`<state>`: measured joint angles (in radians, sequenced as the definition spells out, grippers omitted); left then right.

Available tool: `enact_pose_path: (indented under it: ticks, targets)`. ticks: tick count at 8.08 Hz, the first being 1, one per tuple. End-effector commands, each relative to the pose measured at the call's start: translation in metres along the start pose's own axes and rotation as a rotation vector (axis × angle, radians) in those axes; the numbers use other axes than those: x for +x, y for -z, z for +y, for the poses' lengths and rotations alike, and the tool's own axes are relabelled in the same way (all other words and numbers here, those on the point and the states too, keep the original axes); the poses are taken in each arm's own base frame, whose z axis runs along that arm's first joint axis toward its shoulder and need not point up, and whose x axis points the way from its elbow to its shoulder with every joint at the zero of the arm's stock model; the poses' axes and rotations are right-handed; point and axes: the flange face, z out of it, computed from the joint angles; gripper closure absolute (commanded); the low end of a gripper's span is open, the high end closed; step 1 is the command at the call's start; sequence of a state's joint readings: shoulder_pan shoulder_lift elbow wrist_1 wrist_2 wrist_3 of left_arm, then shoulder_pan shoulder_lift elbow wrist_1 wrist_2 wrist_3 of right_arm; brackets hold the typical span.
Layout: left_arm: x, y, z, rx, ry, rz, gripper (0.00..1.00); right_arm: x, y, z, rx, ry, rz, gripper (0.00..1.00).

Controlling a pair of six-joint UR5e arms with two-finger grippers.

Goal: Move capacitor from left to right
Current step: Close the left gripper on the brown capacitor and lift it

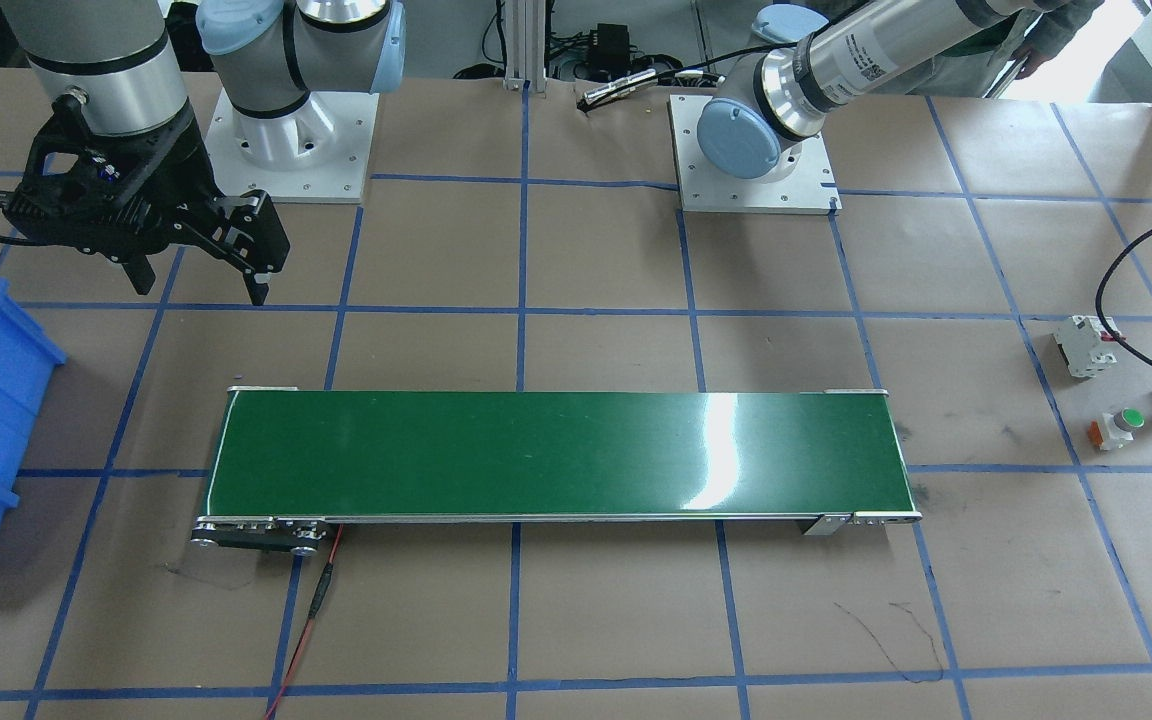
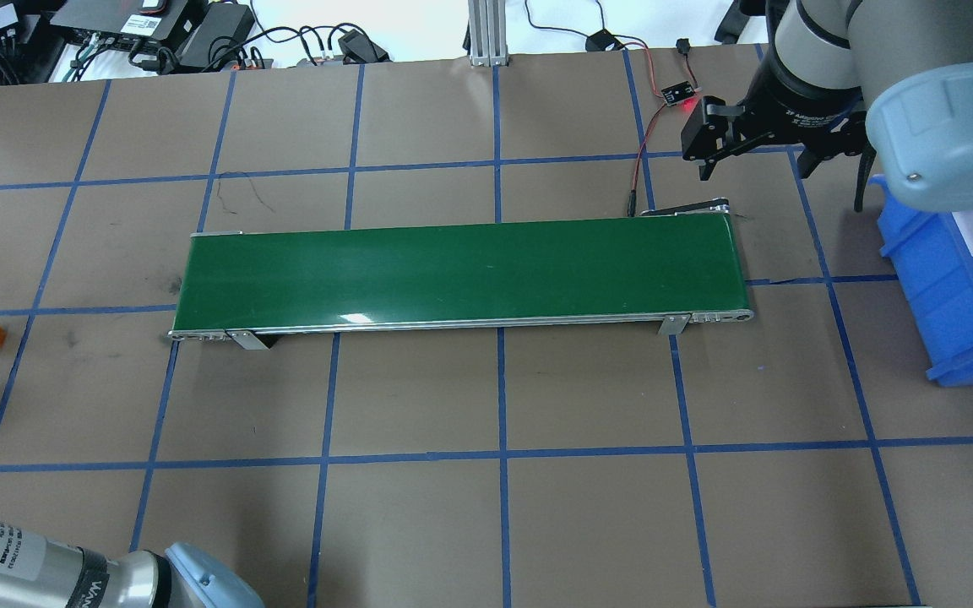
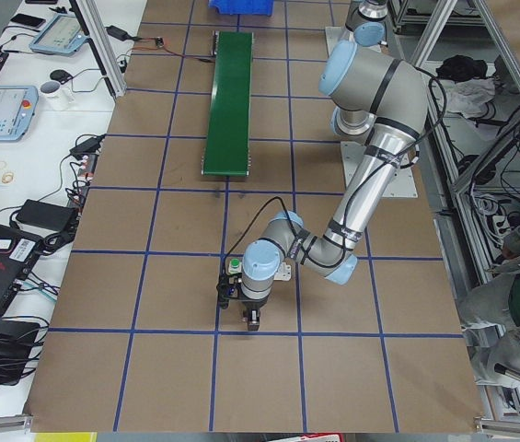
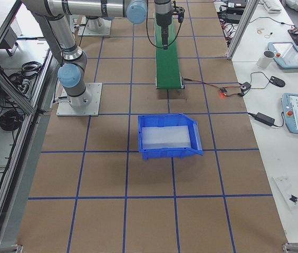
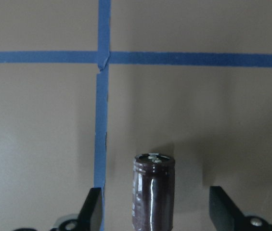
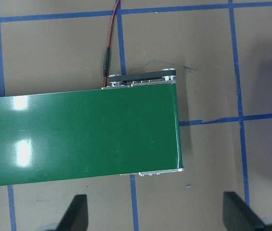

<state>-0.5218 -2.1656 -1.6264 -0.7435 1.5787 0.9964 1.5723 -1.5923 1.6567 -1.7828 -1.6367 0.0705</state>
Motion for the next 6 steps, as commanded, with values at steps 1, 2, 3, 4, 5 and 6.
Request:
enact_pose_path:
  ticks: [1,2,3,4,5,6]
  targets:
    - [-0.0053,-0.0125,0.0090,-0.009,-0.002,0.006,0.26,0.0000,0.0001,-0.0001,0.001,0.000,0.000,0.00]
    - [-0.0052,-0.0136,0.0094,-0.010,-0.004,0.003,0.26,0.0000,0.0001,-0.0001,0.001,0.000,0.000,0.00]
    - [-0.0052,-0.0136,0.0096,-0.012,-0.005,0.002,0.26,0.0000,0.0001,-0.0001,0.001,0.000,0.000,0.00]
    - [-0.0053,-0.0136,0.0097,-0.013,-0.007,0.002,0.26,0.0000,0.0000,0.0000,0.000,0.000,0.000,0.00]
    - [-0.0054,-0.0145,0.0098,-0.014,-0.010,0.001,0.36,0.0000,0.0001,-0.0001,0.001,0.000,0.000,0.00]
    - [-0.0048,-0.0195,0.0103,-0.020,-0.010,0.006,0.40,0.0000,0.0000,0.0000,0.000,0.000,0.000,0.00]
